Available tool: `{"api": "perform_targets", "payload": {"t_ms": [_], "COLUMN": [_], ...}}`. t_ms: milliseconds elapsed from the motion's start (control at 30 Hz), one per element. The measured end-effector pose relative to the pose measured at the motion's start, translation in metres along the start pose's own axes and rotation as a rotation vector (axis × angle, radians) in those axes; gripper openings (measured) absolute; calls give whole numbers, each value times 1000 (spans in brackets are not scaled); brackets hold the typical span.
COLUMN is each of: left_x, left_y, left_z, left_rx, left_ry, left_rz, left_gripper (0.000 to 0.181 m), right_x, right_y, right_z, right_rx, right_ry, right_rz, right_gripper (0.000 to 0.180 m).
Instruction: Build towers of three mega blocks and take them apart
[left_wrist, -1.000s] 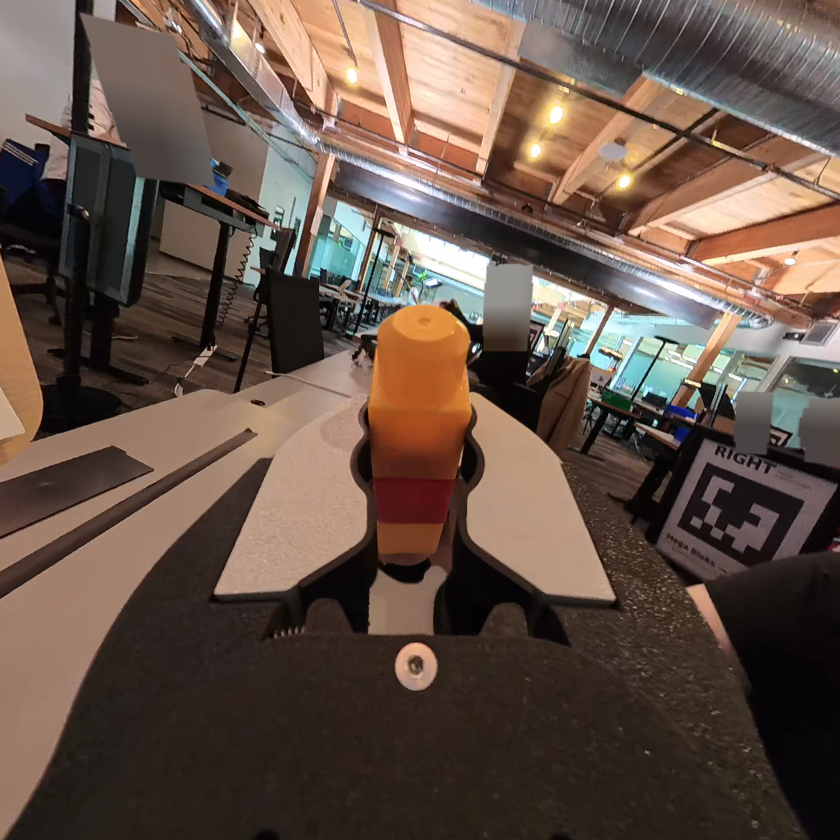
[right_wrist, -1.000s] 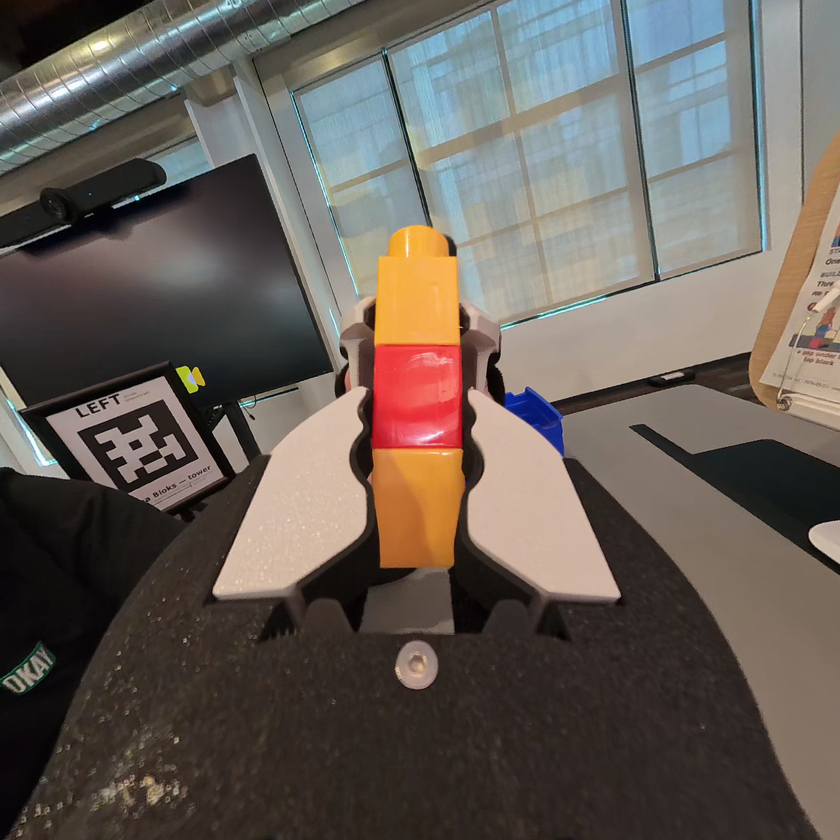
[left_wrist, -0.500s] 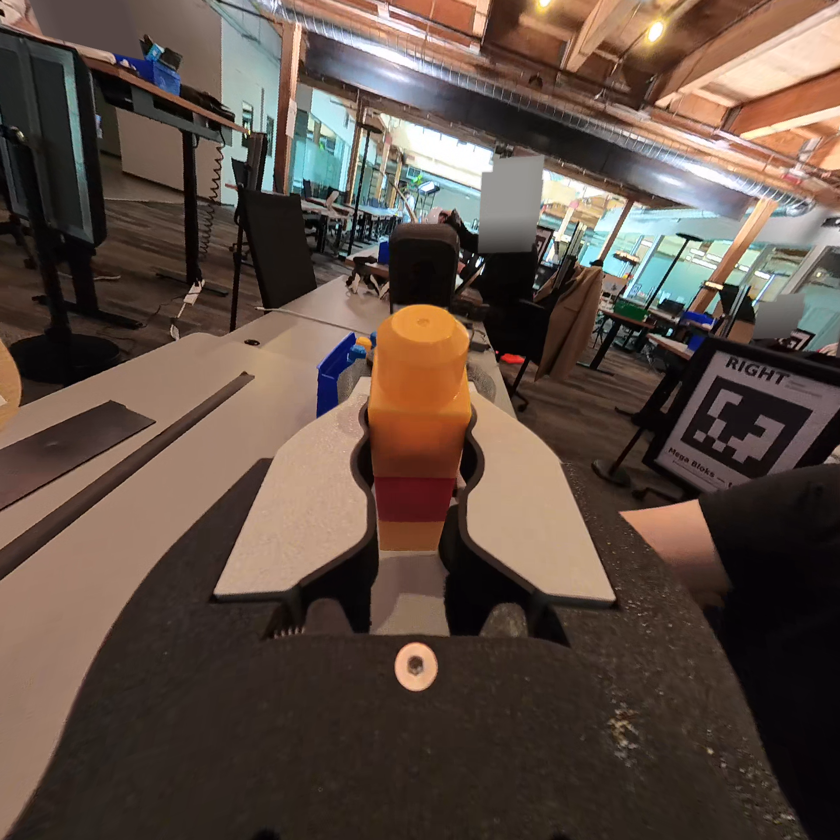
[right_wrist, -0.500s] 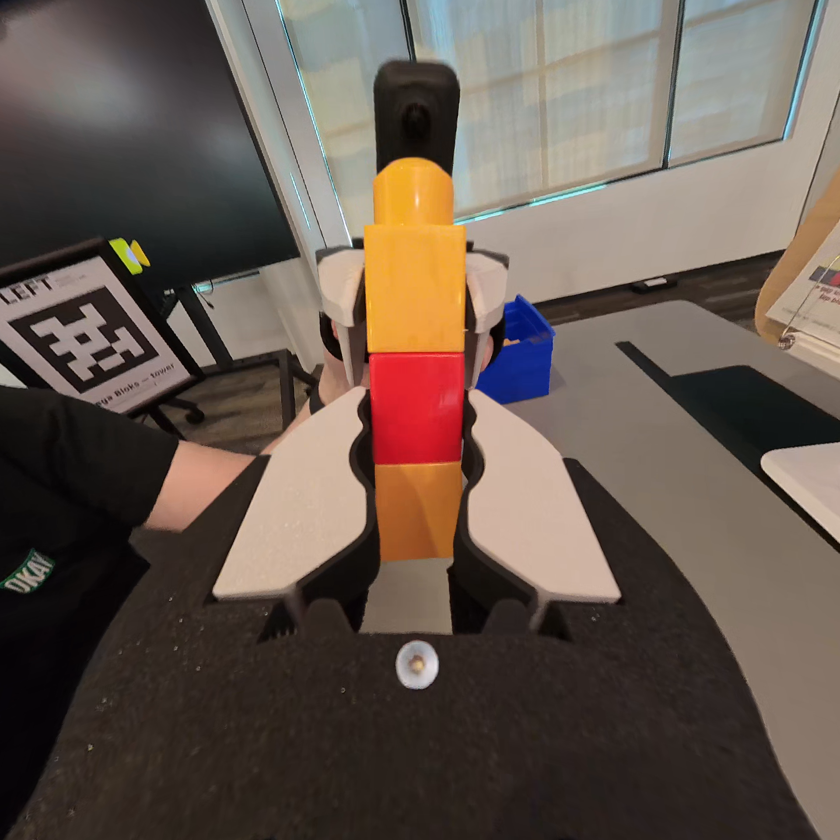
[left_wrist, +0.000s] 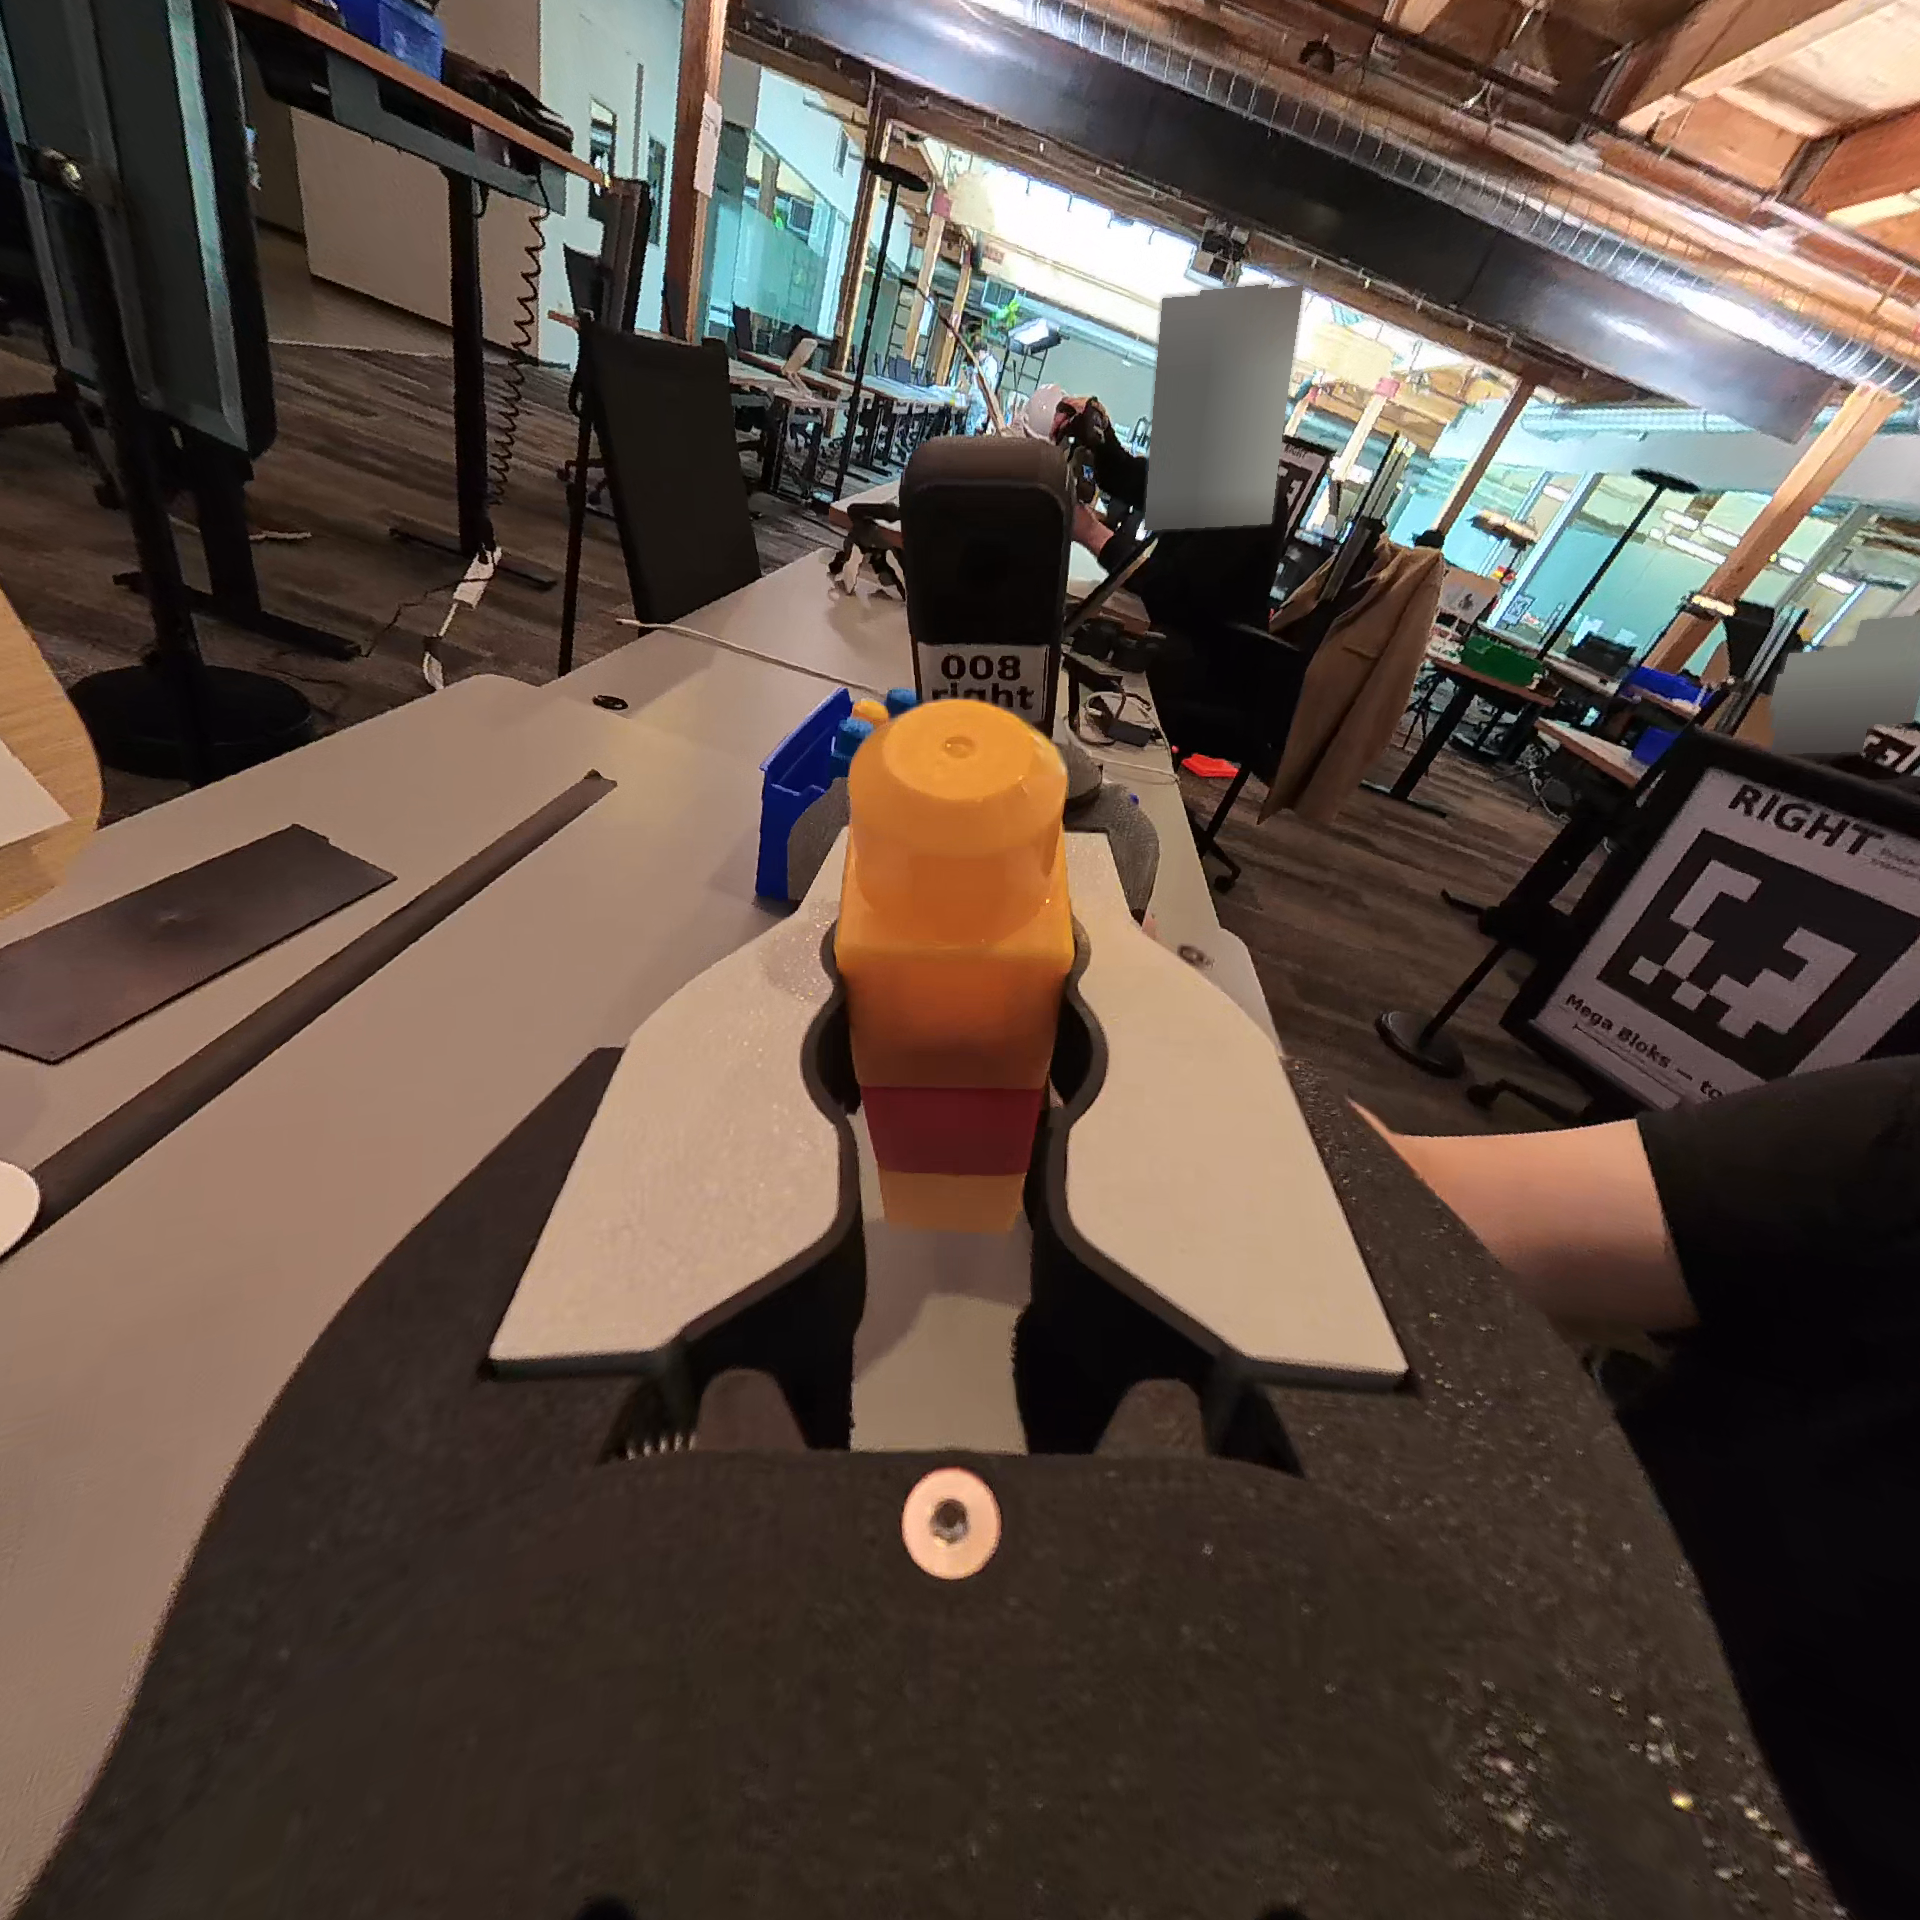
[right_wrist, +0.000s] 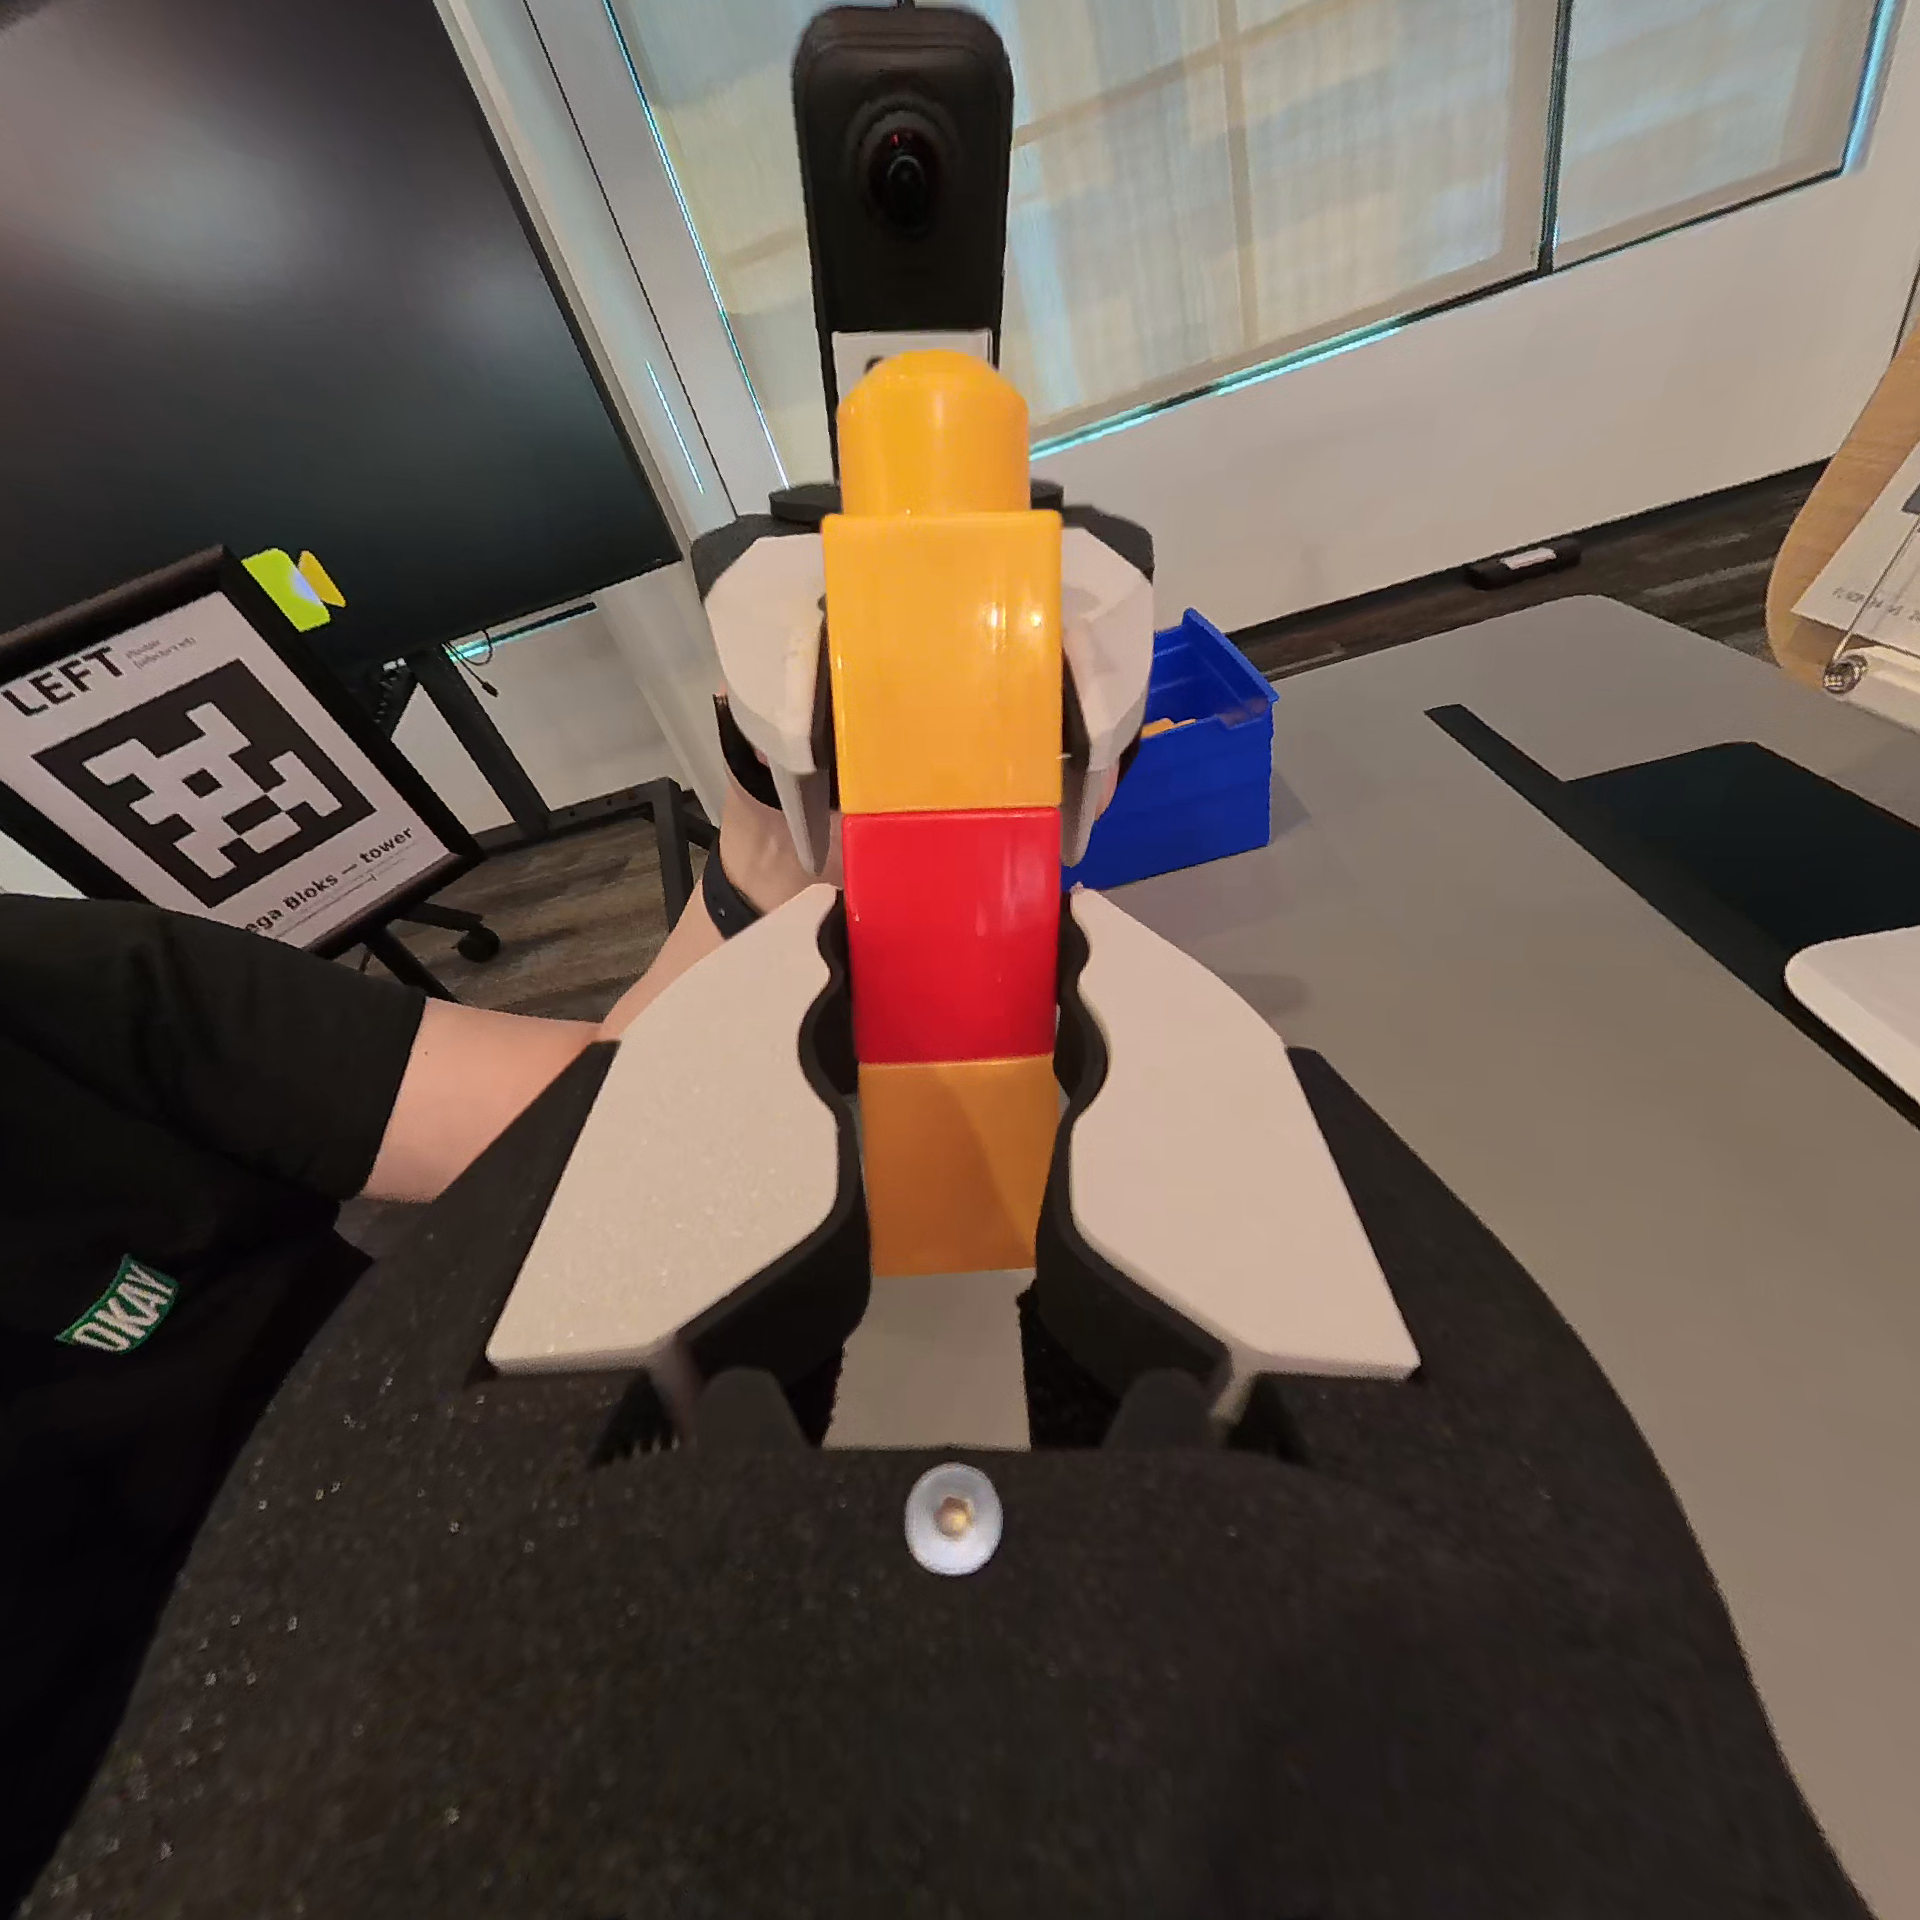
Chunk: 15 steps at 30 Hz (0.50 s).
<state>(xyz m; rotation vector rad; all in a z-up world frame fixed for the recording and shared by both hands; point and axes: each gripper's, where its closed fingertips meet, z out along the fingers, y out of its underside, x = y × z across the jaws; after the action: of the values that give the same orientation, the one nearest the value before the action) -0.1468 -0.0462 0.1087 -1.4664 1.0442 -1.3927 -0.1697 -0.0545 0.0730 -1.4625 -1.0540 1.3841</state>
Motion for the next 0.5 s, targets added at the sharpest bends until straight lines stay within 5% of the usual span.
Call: {"api": "perform_targets", "payload": {"t_ms": [500], "left_x": [0], "left_y": [24], "left_z": [3], "left_rx": [-139], "left_ry": [53], "left_rz": [-105], "left_gripper": [35], "right_x": [-4], "right_y": [17], "right_z": [-10], "right_rx": [-149], "right_ry": [37], "right_rz": [43], "right_gripper": [51]}}
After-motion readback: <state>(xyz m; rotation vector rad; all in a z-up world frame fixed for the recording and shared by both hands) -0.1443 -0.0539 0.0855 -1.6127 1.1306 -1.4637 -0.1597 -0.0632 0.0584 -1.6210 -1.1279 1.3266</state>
